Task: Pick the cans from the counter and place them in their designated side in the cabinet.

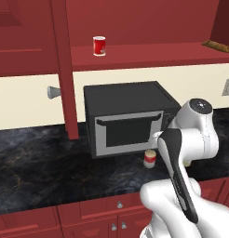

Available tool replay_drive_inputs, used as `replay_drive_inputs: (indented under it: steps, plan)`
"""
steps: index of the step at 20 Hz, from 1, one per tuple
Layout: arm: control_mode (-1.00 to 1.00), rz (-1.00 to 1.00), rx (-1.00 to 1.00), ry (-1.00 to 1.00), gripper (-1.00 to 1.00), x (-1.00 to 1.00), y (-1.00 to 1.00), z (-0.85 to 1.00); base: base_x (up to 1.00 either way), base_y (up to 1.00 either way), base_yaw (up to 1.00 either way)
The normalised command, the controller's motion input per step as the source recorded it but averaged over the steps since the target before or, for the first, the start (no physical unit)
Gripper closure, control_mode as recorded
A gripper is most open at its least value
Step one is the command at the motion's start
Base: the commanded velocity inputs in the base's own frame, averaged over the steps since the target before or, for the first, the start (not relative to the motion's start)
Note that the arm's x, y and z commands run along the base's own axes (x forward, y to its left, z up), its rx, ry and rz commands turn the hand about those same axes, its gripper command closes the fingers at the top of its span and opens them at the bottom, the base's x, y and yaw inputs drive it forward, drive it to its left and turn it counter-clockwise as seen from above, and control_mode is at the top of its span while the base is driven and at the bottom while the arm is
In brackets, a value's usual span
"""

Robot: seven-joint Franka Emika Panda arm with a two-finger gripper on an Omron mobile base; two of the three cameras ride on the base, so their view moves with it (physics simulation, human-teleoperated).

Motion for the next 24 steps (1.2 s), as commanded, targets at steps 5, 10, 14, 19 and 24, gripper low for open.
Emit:
replay_drive_inputs:
  steps: [5,10,14,19,24]
  plan:
    - [-1.00,0.00,0.00,-0.07,-1.00,0.01,0.00,-0.32,0.00,0.00,0.00]
    - [-1.00,0.00,0.00,-0.05,-1.00,0.09,0.00,-0.33,0.00,0.00,0.00]
    - [-1.00,0.00,0.00,-0.03,-1.00,0.10,0.00,-0.29,0.00,0.00,0.00]
    - [-1.00,0.00,0.00,-0.04,-1.00,0.07,0.00,-0.25,0.00,0.00,0.00]
    - [-1.00,0.00,0.00,-0.04,-1.00,0.07,0.00,-0.29,0.00,0.00,0.00]
